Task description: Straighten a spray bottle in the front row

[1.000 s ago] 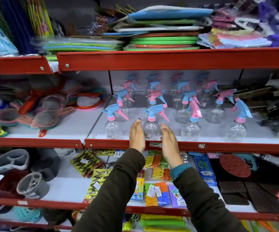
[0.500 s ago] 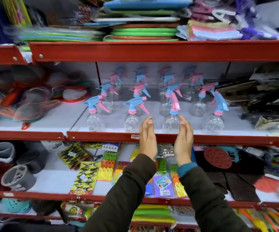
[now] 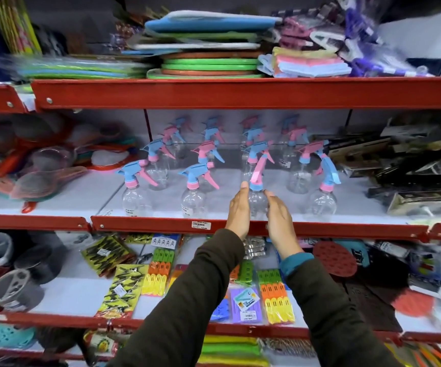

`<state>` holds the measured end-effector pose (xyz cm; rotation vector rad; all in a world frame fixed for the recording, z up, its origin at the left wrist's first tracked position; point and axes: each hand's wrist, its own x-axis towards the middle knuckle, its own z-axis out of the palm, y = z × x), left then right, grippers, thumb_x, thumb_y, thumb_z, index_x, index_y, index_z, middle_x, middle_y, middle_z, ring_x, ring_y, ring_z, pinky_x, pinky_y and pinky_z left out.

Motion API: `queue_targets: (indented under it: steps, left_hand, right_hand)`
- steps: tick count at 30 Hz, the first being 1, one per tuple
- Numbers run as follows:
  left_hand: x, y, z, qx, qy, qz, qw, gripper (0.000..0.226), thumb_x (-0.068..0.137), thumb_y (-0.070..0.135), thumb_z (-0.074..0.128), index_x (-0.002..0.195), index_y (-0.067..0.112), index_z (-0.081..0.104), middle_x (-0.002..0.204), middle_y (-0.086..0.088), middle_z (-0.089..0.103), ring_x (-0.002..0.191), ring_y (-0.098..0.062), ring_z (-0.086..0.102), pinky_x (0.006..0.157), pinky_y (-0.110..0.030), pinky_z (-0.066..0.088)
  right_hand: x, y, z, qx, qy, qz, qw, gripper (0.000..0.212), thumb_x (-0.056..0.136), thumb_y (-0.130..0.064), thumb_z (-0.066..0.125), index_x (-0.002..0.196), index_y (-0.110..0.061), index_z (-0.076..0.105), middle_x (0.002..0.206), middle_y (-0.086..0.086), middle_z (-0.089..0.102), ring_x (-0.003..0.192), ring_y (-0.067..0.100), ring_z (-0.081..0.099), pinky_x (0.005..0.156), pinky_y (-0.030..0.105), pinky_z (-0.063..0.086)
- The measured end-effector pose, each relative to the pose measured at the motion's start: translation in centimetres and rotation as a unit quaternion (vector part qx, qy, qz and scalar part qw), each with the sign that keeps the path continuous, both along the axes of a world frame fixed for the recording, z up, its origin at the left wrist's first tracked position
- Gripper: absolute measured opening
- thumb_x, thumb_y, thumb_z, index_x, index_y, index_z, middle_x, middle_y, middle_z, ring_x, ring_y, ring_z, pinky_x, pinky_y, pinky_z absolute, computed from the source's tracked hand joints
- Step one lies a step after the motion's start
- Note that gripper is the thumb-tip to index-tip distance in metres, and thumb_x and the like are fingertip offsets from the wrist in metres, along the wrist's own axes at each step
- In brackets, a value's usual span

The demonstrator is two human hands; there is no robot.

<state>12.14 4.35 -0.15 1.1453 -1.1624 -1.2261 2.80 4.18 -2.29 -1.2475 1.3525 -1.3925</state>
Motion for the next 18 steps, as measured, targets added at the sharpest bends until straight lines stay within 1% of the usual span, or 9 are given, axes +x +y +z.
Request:
queue_targets:
  steps: [2, 4, 5, 6, 8, 10, 12, 15, 18]
  left_hand:
    - [0.0, -0.3, 0.3, -0.003, -0.007, 0.001, 1.000, 0.076, 0.096, 0.068, 0.023, 0.153, 0.022, 0.043, 0.162, 0.000, 0.041, 0.148, -0.013, 0.036, 0.121, -0.028, 0.020]
    - [0.2, -0.8, 0.4, 0.006, -0.017, -0.004, 1.000, 0.071, 0.101, 0.062, 0.020, 0.155, 0.020, 0.039, 0.154, 0.003, 0.044, 0.146, -0.012, 0.036, 0.109, -0.023, 0.021]
    - [0.3, -1.0, 0.3, 0.011, -0.020, -0.006, 1.000, 0.071, 0.101, 0.061, 0.019, 0.155, 0.019, 0.038, 0.155, 0.001, 0.045, 0.146, -0.012, 0.036, 0.107, -0.023, 0.021]
    - [0.3, -1.1, 0.3, 0.013, -0.020, -0.007, 1.000, 0.070, 0.102, 0.061, 0.018, 0.155, 0.019, 0.038, 0.157, 0.000, 0.044, 0.148, -0.014, 0.035, 0.108, -0.023, 0.021]
    - [0.3, -1.0, 0.1, 0.001, -0.008, 0.007, 1.000, 0.066, 0.102, 0.060, 0.020, 0.152, 0.022, 0.041, 0.157, 0.004, 0.041, 0.152, -0.018, 0.033, 0.117, -0.026, 0.021]
    - [0.1, -0.4, -0.3, -0.004, 0.000, 0.050, 0.999, 0.068, 0.101, 0.061, 0.025, 0.153, 0.021, 0.040, 0.163, 0.000, 0.035, 0.153, -0.019, 0.031, 0.127, -0.036, 0.020]
    - [-0.2, 0.3, -0.7, -0.009, -0.007, 0.080, 0.997, 0.068, 0.100, 0.061, 0.027, 0.154, 0.021, 0.038, 0.163, -0.003, 0.032, 0.153, -0.018, 0.030, 0.128, -0.038, 0.018]
    - [-0.7, 0.8, -0.9, -0.011, -0.013, 0.062, 0.998, 0.068, 0.100, 0.061, 0.027, 0.154, 0.021, 0.038, 0.163, -0.003, 0.031, 0.152, -0.018, 0.031, 0.128, -0.037, 0.019]
    - [-0.7, 0.6, -0.6, 0.002, -0.002, 0.052, 0.999, 0.068, 0.101, 0.060, 0.027, 0.155, 0.019, 0.036, 0.166, -0.004, 0.030, 0.152, -0.019, 0.032, 0.128, -0.038, 0.022]
  right_hand:
    - [-0.3, 0.3, -0.1, 0.002, 0.011, 0.006, 1.000, 0.050, 0.101, -0.045, 0.036, 0.143, -0.023, 0.051, 0.152, 0.000, 0.045, 0.140, 0.018, 0.043, 0.121, 0.045, 0.031]
    - [-0.6, 0.5, -0.2, 0.002, 0.025, 0.006, 1.000, 0.050, 0.100, -0.046, 0.036, 0.142, -0.024, 0.051, 0.145, -0.003, 0.046, 0.139, 0.018, 0.043, 0.121, 0.046, 0.032]
    - [-0.8, 0.6, -0.2, 0.002, 0.026, 0.004, 1.000, 0.050, 0.100, -0.047, 0.035, 0.141, -0.024, 0.052, 0.140, -0.005, 0.046, 0.138, 0.019, 0.044, 0.120, 0.046, 0.032]
    - [-0.9, 0.5, -0.3, 0.001, 0.022, 0.000, 1.000, 0.050, 0.100, -0.046, 0.035, 0.141, -0.023, 0.053, 0.138, -0.006, 0.045, 0.138, 0.019, 0.044, 0.120, 0.046, 0.032]
    - [-1.1, 0.3, -0.3, -0.001, 0.010, -0.014, 1.000, 0.048, 0.101, -0.044, 0.035, 0.140, -0.023, 0.053, 0.140, -0.005, 0.045, 0.138, 0.018, 0.043, 0.120, 0.045, 0.032]
    - [-1.1, -0.2, -0.1, 0.000, 0.003, -0.020, 1.000, 0.047, 0.102, -0.043, 0.034, 0.142, -0.023, 0.051, 0.149, 0.001, 0.044, 0.140, 0.017, 0.041, 0.122, 0.043, 0.029]
    - [-0.9, -0.8, 0.1, 0.005, 0.006, -0.013, 1.000, 0.049, 0.102, -0.043, 0.034, 0.144, -0.022, 0.049, 0.154, 0.002, 0.042, 0.142, 0.017, 0.039, 0.123, 0.040, 0.027]
    - [-0.6, -1.3, 0.4, 0.016, 0.017, 0.006, 1.000, 0.050, 0.102, -0.042, 0.033, 0.146, -0.022, 0.046, 0.158, 0.002, 0.041, 0.145, 0.018, 0.037, 0.124, 0.041, 0.026]
    - [-0.3, -1.0, 0.2, 0.004, 0.033, 0.014, 0.999, 0.048, 0.103, -0.036, 0.033, 0.146, -0.020, 0.047, 0.156, 0.002, 0.045, 0.144, 0.017, 0.040, 0.123, 0.039, 0.027]
